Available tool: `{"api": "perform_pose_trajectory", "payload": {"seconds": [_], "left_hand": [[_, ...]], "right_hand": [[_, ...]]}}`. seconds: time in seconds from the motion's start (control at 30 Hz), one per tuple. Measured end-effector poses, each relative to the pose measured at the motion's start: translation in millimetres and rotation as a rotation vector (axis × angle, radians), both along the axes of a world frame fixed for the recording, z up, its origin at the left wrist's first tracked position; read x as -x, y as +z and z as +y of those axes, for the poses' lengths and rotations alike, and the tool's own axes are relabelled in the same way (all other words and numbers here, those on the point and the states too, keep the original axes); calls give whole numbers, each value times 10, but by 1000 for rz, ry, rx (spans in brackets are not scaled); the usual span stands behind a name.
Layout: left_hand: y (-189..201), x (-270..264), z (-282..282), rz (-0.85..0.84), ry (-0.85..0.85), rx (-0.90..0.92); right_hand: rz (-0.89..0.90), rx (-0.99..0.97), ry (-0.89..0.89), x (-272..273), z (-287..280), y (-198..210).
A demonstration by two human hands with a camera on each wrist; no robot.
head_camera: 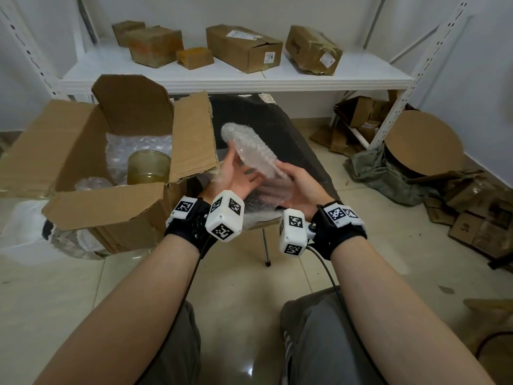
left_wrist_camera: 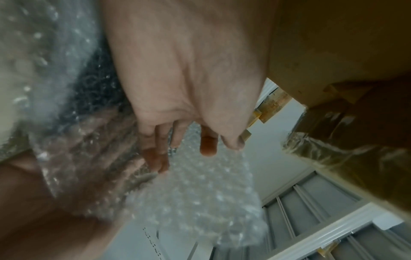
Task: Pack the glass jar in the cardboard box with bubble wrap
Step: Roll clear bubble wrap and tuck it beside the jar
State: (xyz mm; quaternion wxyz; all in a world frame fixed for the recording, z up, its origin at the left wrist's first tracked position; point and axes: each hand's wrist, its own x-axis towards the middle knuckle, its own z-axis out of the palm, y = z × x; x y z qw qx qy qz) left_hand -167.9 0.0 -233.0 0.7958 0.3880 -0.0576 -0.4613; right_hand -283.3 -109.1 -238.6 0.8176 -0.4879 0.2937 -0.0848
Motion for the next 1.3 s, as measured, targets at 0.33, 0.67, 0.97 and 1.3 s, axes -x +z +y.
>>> {"api": "perform_pose_trajectory", "payload": {"seconds": [0.33, 0.67, 0.97, 1.3], "left_hand": [[28, -136, 45, -236, 193, -268], [-57, -73, 165, -436, 138, -661], [-94, -175, 181, -440, 206, -702], [9, -141, 192, -346, 154, -499]], "right_hand": [[74, 159, -296, -1, -85, -14], [325, 396, -285, -28, -109, -92], [215, 228, -262, 26, -114, 40], [197, 172, -224, 47, -264, -52]]}}
